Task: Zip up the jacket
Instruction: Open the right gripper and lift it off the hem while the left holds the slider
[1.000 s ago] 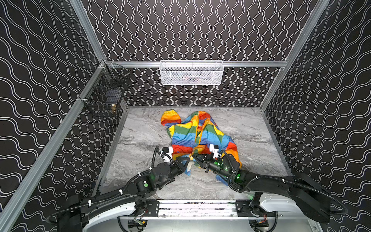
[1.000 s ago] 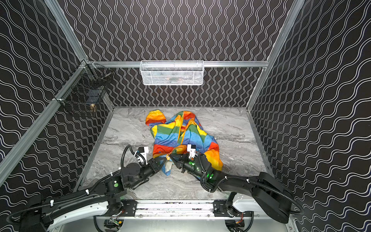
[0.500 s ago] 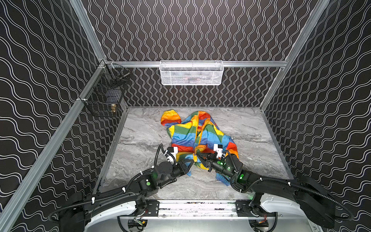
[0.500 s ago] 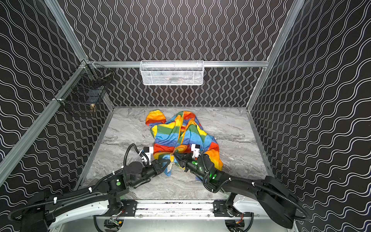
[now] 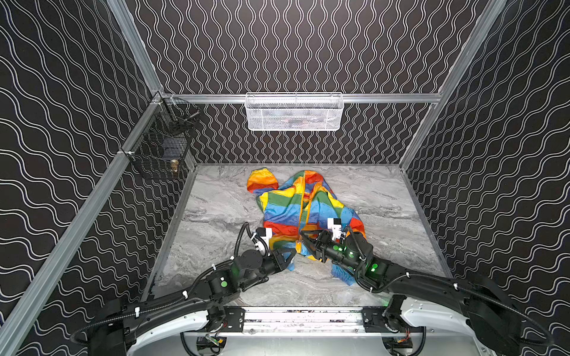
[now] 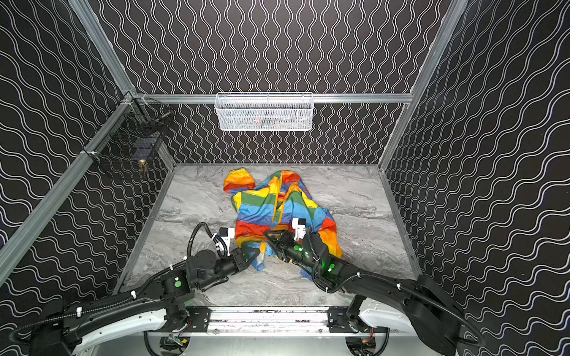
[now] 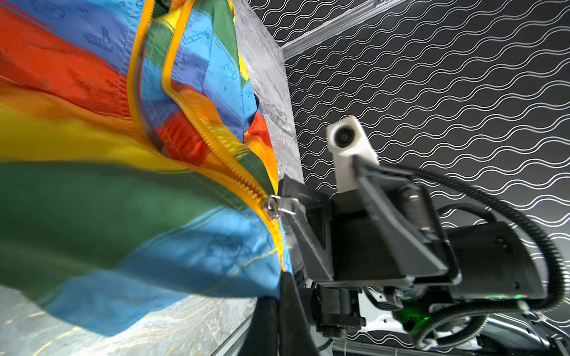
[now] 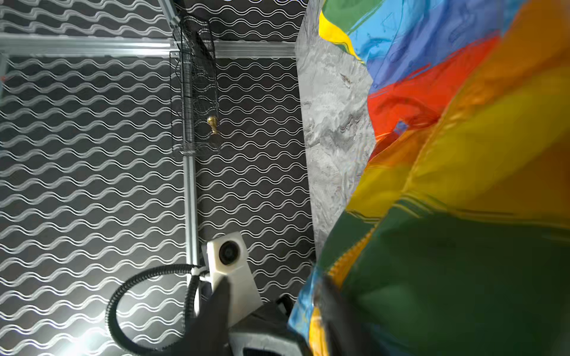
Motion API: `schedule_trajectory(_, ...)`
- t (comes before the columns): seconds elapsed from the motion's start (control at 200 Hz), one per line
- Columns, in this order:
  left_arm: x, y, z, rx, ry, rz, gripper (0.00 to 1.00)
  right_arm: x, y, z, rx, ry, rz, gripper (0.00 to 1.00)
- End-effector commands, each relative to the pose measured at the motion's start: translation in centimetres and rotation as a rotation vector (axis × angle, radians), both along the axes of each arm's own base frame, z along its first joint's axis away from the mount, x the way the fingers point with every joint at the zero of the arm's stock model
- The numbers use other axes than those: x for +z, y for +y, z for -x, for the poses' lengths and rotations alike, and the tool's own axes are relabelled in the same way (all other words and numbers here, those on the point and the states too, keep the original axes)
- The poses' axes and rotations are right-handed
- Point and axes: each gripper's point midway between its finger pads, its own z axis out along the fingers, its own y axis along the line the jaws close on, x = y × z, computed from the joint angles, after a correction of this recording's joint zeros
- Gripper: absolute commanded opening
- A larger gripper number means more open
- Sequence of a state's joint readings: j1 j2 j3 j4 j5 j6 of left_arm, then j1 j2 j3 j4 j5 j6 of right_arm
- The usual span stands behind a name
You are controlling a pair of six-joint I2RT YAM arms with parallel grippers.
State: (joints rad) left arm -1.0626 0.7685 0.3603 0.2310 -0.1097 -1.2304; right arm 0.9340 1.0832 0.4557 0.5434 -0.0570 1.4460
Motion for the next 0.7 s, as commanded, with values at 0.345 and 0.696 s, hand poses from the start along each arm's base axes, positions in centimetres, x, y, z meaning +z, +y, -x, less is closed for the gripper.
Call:
schedule_trajectory(0.345, -2.5, 2.4, 0.7, 0.005, 0.027, -0.170, 0.00, -6.7, -10.0, -0.4, -0.066, -0.009, 0.723, 0.78)
schedule_trajectory(0.696, -4.1, 4.5, 0.5, 0.027, 0.034, -0.373, 0.00, -11.7, -21.1, -4.6, -0.262, 0.133, 0.885, 0.75)
